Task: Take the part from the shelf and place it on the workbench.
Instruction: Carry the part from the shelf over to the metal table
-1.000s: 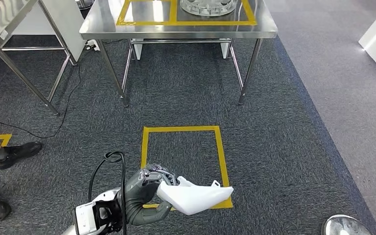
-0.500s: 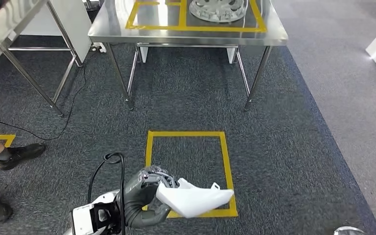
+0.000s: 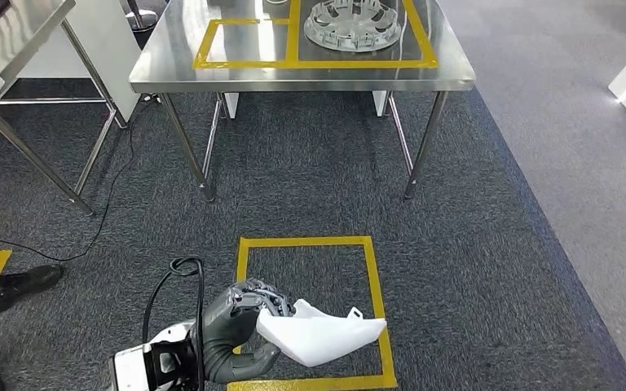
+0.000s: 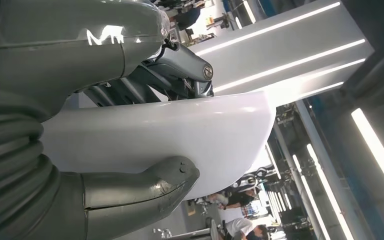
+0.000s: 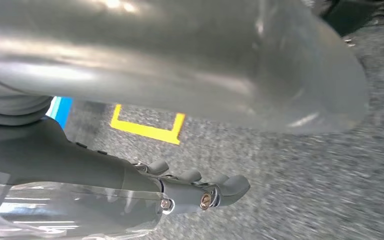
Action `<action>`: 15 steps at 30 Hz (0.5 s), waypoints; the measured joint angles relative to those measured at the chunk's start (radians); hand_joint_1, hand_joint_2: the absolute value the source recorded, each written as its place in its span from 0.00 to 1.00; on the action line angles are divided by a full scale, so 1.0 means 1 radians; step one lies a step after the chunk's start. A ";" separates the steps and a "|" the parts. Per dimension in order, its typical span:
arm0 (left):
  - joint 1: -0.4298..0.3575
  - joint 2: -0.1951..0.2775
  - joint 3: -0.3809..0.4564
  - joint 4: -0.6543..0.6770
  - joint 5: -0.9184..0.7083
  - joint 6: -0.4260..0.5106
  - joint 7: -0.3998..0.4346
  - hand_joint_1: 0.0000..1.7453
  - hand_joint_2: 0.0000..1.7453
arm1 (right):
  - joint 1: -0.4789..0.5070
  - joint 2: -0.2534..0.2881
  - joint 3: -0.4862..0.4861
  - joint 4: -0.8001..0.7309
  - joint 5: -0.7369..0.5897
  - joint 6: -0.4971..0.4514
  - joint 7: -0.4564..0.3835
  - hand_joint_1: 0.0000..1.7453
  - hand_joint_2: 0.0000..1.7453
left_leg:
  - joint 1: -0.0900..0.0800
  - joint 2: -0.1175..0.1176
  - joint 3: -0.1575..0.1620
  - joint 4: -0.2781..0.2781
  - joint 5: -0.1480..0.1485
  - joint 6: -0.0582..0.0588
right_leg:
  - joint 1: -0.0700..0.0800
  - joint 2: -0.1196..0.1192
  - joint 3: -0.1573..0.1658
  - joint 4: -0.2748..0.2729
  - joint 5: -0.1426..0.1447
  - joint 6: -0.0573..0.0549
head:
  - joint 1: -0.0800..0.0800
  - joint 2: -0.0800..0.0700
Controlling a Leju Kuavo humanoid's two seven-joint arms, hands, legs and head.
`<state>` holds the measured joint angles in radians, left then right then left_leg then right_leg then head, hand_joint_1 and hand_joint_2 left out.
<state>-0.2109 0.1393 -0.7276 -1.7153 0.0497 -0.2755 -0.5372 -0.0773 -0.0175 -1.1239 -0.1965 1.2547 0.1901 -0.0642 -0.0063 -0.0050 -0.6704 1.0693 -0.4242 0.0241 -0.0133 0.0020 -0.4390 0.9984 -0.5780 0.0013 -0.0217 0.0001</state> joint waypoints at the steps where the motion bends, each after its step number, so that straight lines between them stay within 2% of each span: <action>1: 0.000 0.001 0.001 -0.001 0.000 0.000 0.001 1.00 1.00 | -0.002 0.001 0.000 0.000 0.000 0.000 0.000 0.00 0.00 | -0.004 0.000 0.004 -0.010 0.020 0.007 | 0.000 0.000 0.006 -0.001 -0.004 0.007 | 0.001 0.000; 2: -0.002 0.001 0.002 -0.003 0.000 0.000 0.001 1.00 1.00 | -0.004 0.001 0.000 0.000 -0.001 0.000 0.000 0.00 0.00 | -0.007 -0.001 0.013 -0.017 0.013 0.013 | -0.001 0.000 0.006 0.004 0.000 0.016 | 0.001 0.000; 4: -0.004 0.001 0.003 -0.008 0.001 0.000 0.000 1.00 1.00 | -0.009 0.001 0.000 0.000 -0.002 0.000 0.000 0.00 0.00 | -0.004 -0.004 0.039 -0.040 0.006 0.027 | -0.003 -0.001 -0.019 0.064 0.032 0.028 | 0.002 0.000; 5: -0.005 0.000 0.003 -0.009 0.001 0.000 0.000 1.00 1.00 | -0.010 0.001 0.000 0.000 -0.002 0.001 0.000 0.00 0.00 | -0.002 -0.005 0.055 -0.052 0.002 0.032 | -0.004 -0.001 -0.050 0.116 0.046 0.032 | 0.003 0.000; 6: -0.005 0.000 0.003 -0.010 0.001 0.000 0.000 1.00 1.00 | -0.011 0.001 0.000 0.000 -0.002 0.001 0.000 0.00 0.00 | 0.000 -0.005 0.070 -0.061 -0.003 0.036 | -0.005 -0.001 -0.090 0.174 0.045 0.033 | 0.004 0.000; 7: -0.005 0.000 0.003 -0.010 0.001 0.000 -0.001 1.00 1.00 | -0.011 0.001 0.000 0.000 -0.003 0.000 0.000 0.00 0.00 | 0.000 -0.005 0.083 -0.066 -0.011 0.039 | -0.005 -0.001 -0.132 0.225 0.026 0.034 | 0.004 0.000; 9: -0.003 0.000 0.003 -0.010 -0.001 0.000 -0.001 1.00 1.00 | -0.009 0.000 0.000 0.000 -0.003 -0.001 0.001 0.00 0.00 | -0.001 -0.007 0.107 -0.069 -0.030 0.040 | -0.006 -0.001 -0.207 0.284 -0.043 0.034 | 0.005 0.000; 10: -0.002 0.001 0.003 -0.010 -0.003 0.000 -0.001 1.00 1.00 | -0.007 0.000 0.000 0.000 -0.003 -0.001 0.001 0.00 0.00 | 0.000 -0.009 0.120 -0.069 -0.041 0.039 | -0.007 -0.001 -0.228 0.280 -0.064 0.035 | 0.005 0.000; 11: -0.002 0.001 0.003 -0.010 -0.005 0.001 -0.001 1.00 1.00 | -0.006 -0.001 0.000 0.000 -0.003 -0.001 0.001 0.00 0.00 | 0.000 -0.011 0.136 -0.069 -0.052 0.038 | -0.008 -0.001 -0.237 0.254 -0.061 0.037 | 0.006 0.000; 12: -0.001 0.001 0.003 -0.010 -0.007 0.002 -0.001 1.00 1.00 | -0.005 -0.001 0.000 0.000 -0.003 -0.002 0.000 0.00 0.00 | 0.000 -0.012 0.152 -0.069 -0.064 0.035 | -0.008 -0.002 -0.235 0.204 -0.028 0.038 | 0.006 0.000; 14: -0.001 0.001 0.003 -0.009 -0.013 0.004 -0.001 1.00 1.00 | -0.001 -0.002 0.000 0.000 -0.004 -0.002 -0.003 0.00 0.00 | -0.001 -0.013 0.176 -0.067 -0.087 0.027 | -0.007 -0.002 -0.219 0.086 0.093 0.036 | 0.007 0.000; 15: -0.001 0.001 0.003 -0.009 -0.017 0.005 -0.001 1.00 1.00 | -0.001 -0.002 -0.001 0.000 -0.005 0.001 -0.008 0.00 0.00 | -0.002 -0.013 0.183 -0.067 -0.098 0.021 | -0.004 -0.002 -0.214 0.047 0.138 0.030 | 0.007 0.000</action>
<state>-0.2119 0.1404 -0.7245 -1.7247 0.0332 -0.2706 -0.5379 -0.0778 -0.0196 -1.1245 -0.1965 1.2494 0.1910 -0.0725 -0.0084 -0.0183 -0.4877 1.0025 -0.5218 0.0447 -0.0171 0.0005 -0.6529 1.0451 -0.4400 0.0317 -0.0144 0.0000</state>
